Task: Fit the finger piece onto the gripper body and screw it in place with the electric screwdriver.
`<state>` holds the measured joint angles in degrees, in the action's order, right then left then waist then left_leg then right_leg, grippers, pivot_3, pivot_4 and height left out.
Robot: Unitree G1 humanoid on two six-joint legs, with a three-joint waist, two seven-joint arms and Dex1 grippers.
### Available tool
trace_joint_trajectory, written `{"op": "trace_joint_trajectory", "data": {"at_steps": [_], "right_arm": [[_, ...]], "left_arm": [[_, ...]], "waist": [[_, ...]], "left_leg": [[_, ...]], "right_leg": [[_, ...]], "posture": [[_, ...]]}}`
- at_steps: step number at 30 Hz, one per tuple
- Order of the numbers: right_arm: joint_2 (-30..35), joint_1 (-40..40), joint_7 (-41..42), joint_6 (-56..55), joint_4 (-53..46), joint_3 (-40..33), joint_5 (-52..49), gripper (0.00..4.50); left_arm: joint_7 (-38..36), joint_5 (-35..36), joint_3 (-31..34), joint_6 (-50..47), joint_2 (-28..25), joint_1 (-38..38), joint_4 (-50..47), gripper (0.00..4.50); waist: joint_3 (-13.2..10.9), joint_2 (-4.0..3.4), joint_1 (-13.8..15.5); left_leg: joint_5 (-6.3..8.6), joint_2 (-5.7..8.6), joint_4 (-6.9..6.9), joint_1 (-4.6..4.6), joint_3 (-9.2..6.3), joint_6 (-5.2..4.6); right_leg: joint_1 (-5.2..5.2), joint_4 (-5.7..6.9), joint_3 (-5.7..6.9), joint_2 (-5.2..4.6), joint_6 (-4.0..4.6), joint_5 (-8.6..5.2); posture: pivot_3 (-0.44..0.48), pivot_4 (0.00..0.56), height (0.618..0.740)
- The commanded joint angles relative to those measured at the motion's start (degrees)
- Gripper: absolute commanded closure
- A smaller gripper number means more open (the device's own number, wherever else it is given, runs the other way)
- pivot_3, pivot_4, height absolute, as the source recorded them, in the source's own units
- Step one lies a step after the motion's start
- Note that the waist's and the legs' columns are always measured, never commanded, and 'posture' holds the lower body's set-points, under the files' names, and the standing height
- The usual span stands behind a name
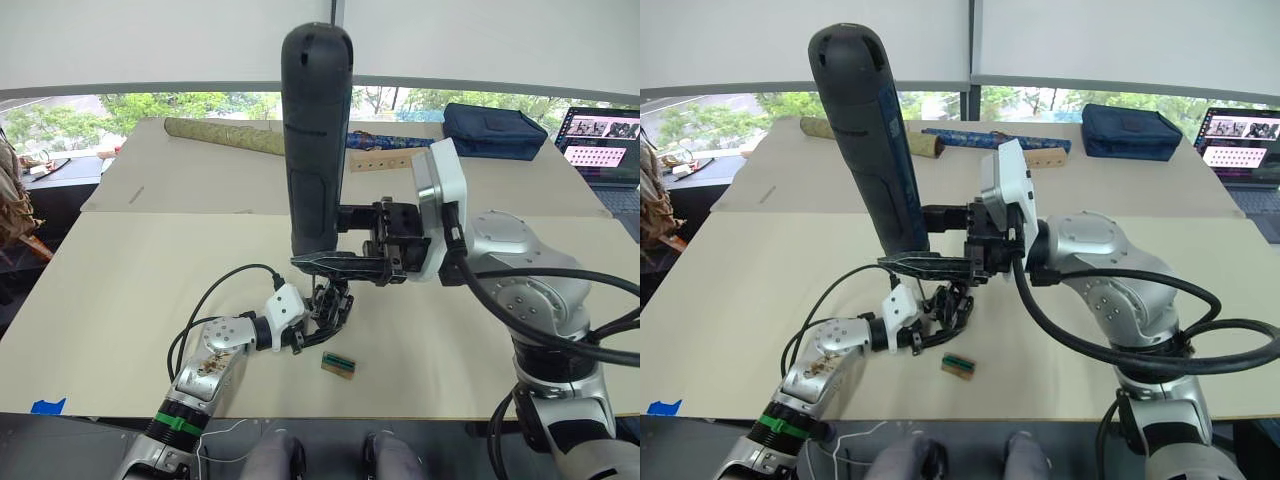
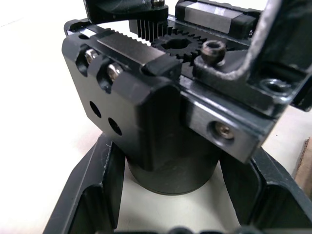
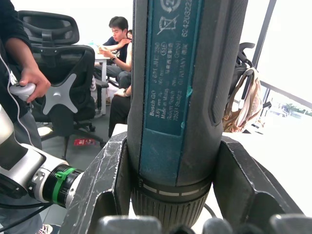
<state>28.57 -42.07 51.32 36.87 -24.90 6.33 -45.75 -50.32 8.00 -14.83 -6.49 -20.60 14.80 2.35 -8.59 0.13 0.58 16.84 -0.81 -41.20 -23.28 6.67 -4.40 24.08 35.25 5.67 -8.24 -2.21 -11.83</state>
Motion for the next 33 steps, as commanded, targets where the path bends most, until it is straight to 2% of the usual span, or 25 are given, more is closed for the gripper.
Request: {"op": "trace_joint_trajectory", "data": {"at_steps": [1,14,26,33], "right_arm": [[-0.9,-1.9,0.8,-2.3,-0.5,-0.5,0.9,2.56],[-3.1,-2.5,0.7,-1.2,-0.2,1.3,4.2,2.56],[-1.6,-3.3,1.8,0.6,0.1,2.2,4.9,2.56],[-1.2,-1.2,2.1,-0.6,-0.1,3.0,6.4,2.56]], "left_arm": [[-1.4,-0.6,-1.9,-2.3,-0.8,-1.7,2.0,2.20],[-1.5,-0.3,-2.3,-3.2,-1.0,-2.0,1.6,2.20],[-1.8,-0.1,-2.5,-4.6,-1.0,-1.9,1.1,2.20],[-2.1,0.0,-2.6,-5.2,-1.1,-1.7,1.0,2.20]], "waist": [[0.0,0.00,0.0],[0.0,0.00,-0.1],[0.0,0.00,0.0],[0.0,0.00,0.0]], "left_leg": [[0.00,0.00,0.00,0.00,0.00,0.00],[-0.02,0.00,0.03,0.00,0.01,0.03],[-0.02,0.00,0.04,0.01,0.00,0.04],[-0.02,0.00,0.04,0.01,0.00,0.04]], "right_leg": [[0.00,0.00,0.00,0.00,0.00,0.00],[0.01,-0.01,0.01,0.02,0.00,0.00],[0.00,-0.02,0.01,0.02,0.00,0.00],[0.00,-0.02,0.01,0.02,0.00,0.00]], "posture": [[0.000,0.150,0.740],[0.000,0.150,0.740],[0.000,0.150,0.740],[0.000,0.150,0.740]]}}
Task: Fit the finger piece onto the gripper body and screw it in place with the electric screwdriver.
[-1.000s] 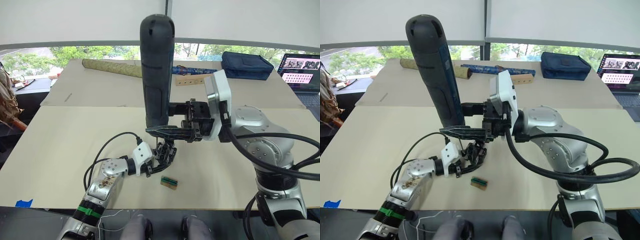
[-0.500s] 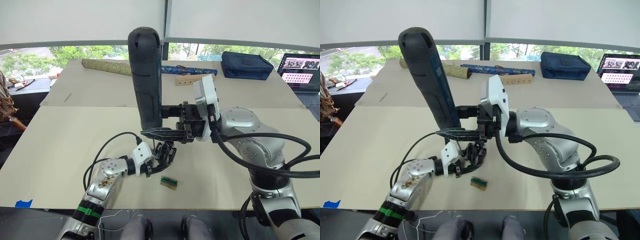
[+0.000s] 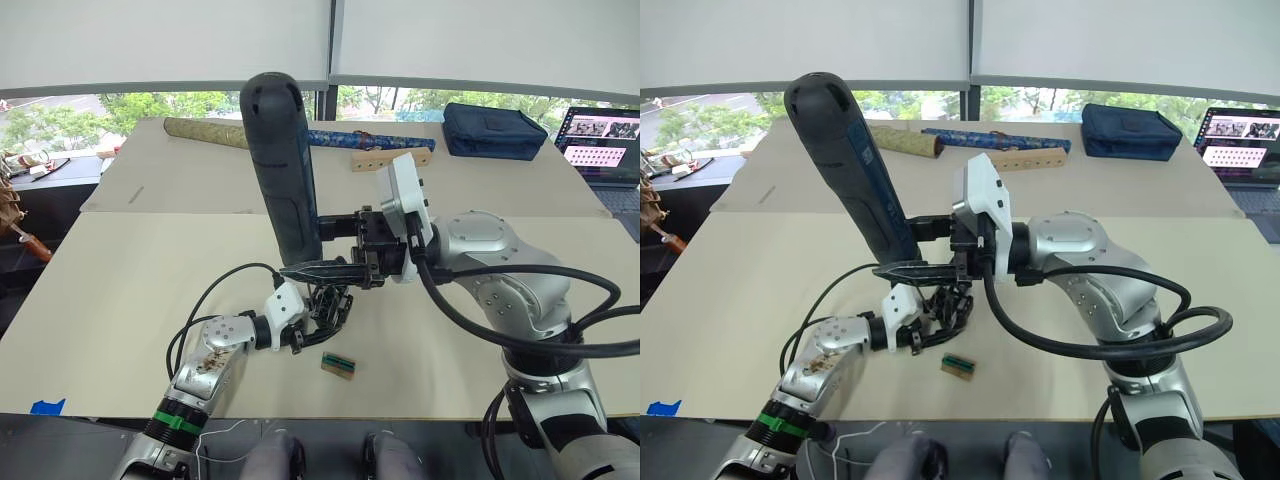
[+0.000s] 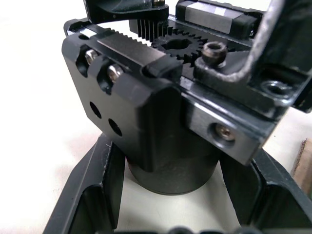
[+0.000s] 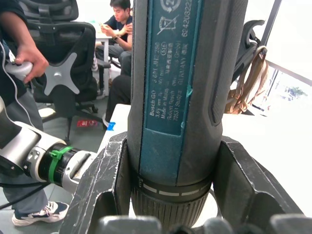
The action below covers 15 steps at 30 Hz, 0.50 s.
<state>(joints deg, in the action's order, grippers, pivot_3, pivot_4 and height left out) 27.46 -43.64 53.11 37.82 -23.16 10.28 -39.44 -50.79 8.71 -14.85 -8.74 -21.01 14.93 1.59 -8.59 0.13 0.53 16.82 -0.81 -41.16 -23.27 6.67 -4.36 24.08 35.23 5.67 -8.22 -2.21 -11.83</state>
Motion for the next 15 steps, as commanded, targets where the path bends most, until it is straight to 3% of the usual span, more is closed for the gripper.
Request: {"op": "trace_joint_trajectory", "data": {"at_steps": [1,15], "right_arm": [[0.0,0.8,0.5,-1.8,-1.9,-0.8,0.4,2.56],[-1.2,2.7,1.5,-3.4,-1.6,-1.0,2.5,2.56]], "left_arm": [[-1.7,-0.7,-2.6,-3.0,-0.7,-1.8,1.8,2.20],[-1.7,-0.5,-2.6,-3.1,-0.9,-1.8,1.7,2.20]], "waist": [[0.0,0.00,0.0],[0.0,0.00,0.0]], "left_leg": [[0.00,0.00,0.00,0.00,0.00,0.00],[0.00,0.00,0.02,0.00,0.01,0.01]], "right_leg": [[0.00,-0.01,0.00,0.00,0.00,0.00],[0.01,0.00,0.00,0.01,0.00,0.00]], "posture": [[0.000,0.150,0.740],[0.000,0.150,0.740]]}}
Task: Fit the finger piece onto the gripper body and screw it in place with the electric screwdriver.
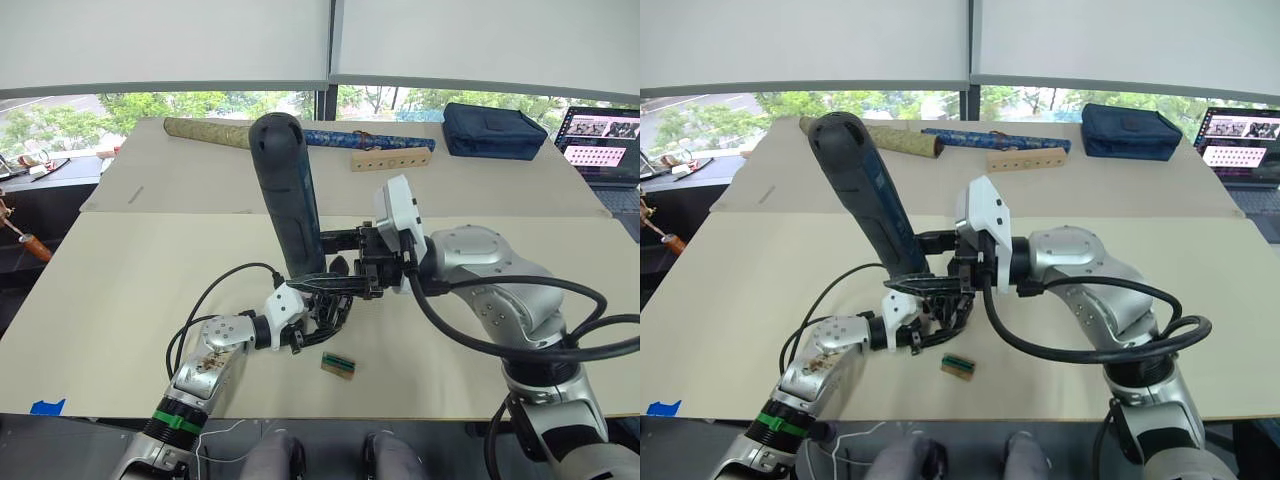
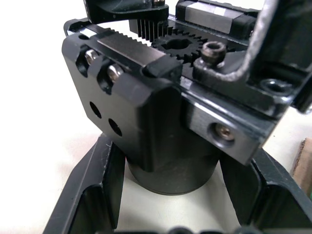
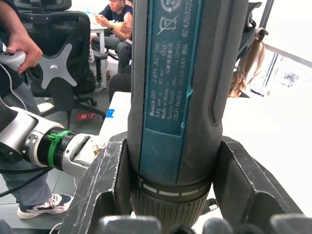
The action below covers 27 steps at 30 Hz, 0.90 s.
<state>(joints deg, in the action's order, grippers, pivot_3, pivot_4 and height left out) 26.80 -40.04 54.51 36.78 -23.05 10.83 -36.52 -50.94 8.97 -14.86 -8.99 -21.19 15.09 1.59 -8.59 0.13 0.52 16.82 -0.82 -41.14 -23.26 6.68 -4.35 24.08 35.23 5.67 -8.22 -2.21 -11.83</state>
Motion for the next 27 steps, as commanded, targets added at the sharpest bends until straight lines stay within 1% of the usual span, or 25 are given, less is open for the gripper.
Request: {"op": "trace_joint_trajectory", "data": {"at_steps": [1,17,27], "right_arm": [[-0.7,-1.1,0.2,-2.3,-1.7,-1.6,-0.5,2.56],[-1.3,-5.7,-0.9,0.3,-1.9,-3.3,-3.1,2.56],[-0.5,-5.6,-0.2,0.1,-1.9,-2.1,-1.7,2.56]], "left_arm": [[-1.6,-0.8,-2.6,-2.9,-0.7,-1.9,1.7,2.20],[-1.6,-0.8,-2.8,-3.0,-0.6,-1.9,1.8,2.20],[-1.6,-0.8,-2.8,-3.1,-0.7,-2.0,1.8,2.20]], "waist": [[0.0,0.00,0.0],[0.0,0.00,0.0],[0.0,0.00,0.0]], "left_leg": [[0.00,0.00,0.00,0.00,0.00,0.00],[0.00,0.00,0.03,0.00,0.00,0.00],[0.00,0.01,0.04,0.00,0.00,0.01]], "right_leg": [[0.00,0.00,0.00,0.00,0.00,0.00],[0.01,-0.02,0.00,0.00,0.00,0.00],[0.00,-0.02,0.01,0.00,0.00,0.00]], "posture": [[0.000,0.150,0.740],[0.000,0.150,0.740],[0.000,0.150,0.740]]}}
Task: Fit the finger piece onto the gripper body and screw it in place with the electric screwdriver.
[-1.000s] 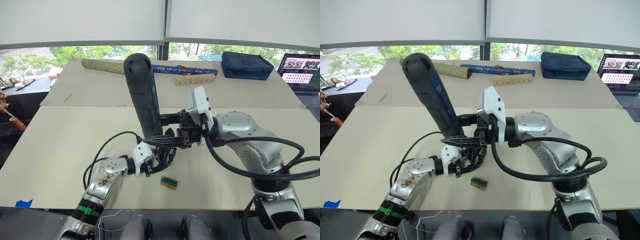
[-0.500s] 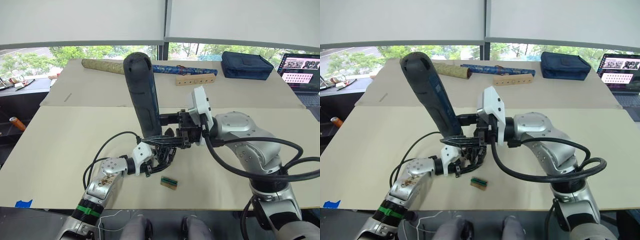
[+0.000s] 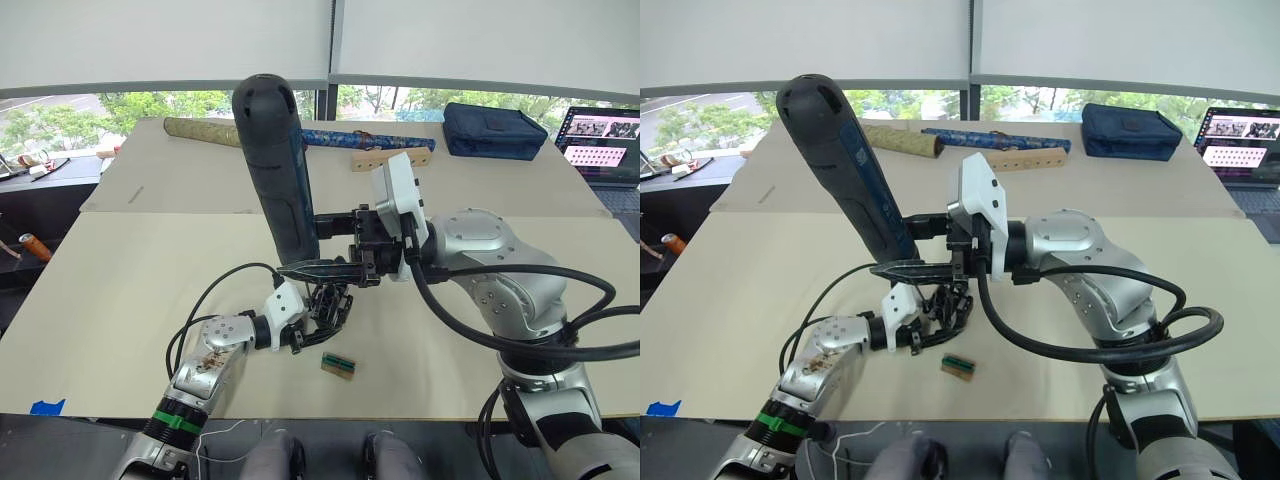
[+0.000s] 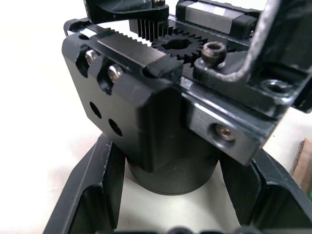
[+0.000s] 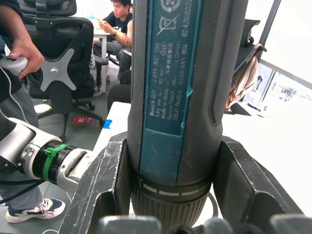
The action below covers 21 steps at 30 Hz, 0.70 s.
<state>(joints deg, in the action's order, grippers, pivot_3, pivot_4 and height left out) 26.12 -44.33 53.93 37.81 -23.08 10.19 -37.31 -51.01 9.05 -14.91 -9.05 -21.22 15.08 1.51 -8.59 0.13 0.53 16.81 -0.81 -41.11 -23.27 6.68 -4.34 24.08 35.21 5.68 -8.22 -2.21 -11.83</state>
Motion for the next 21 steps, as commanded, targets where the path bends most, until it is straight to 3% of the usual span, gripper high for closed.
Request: {"op": "trace_joint_trajectory", "data": {"at_steps": [1,21], "right_arm": [[0.4,-1.2,0.6,-1.0,-1.9,-1.3,-0.6,2.56],[0.3,2.5,1.5,-3.5,-2.6,-0.1,2.3,2.56]], "left_arm": [[-1.6,-0.9,-2.8,-3.1,-0.7,-2.0,1.9,2.20],[-1.7,-0.8,-2.9,-3.2,-0.8,-2.3,1.6,2.20]], "waist": [[0.0,0.00,0.0],[0.0,0.00,0.0]], "left_leg": [[0.00,0.00,0.00,0.00,0.00,0.00],[0.00,0.00,0.01,0.01,0.01,0.00]], "right_leg": [[0.00,0.00,0.00,0.00,0.00,0.00],[0.00,0.00,0.00,0.00,0.00,0.00]], "posture": [[0.000,0.150,0.740],[0.000,0.150,0.740]]}}
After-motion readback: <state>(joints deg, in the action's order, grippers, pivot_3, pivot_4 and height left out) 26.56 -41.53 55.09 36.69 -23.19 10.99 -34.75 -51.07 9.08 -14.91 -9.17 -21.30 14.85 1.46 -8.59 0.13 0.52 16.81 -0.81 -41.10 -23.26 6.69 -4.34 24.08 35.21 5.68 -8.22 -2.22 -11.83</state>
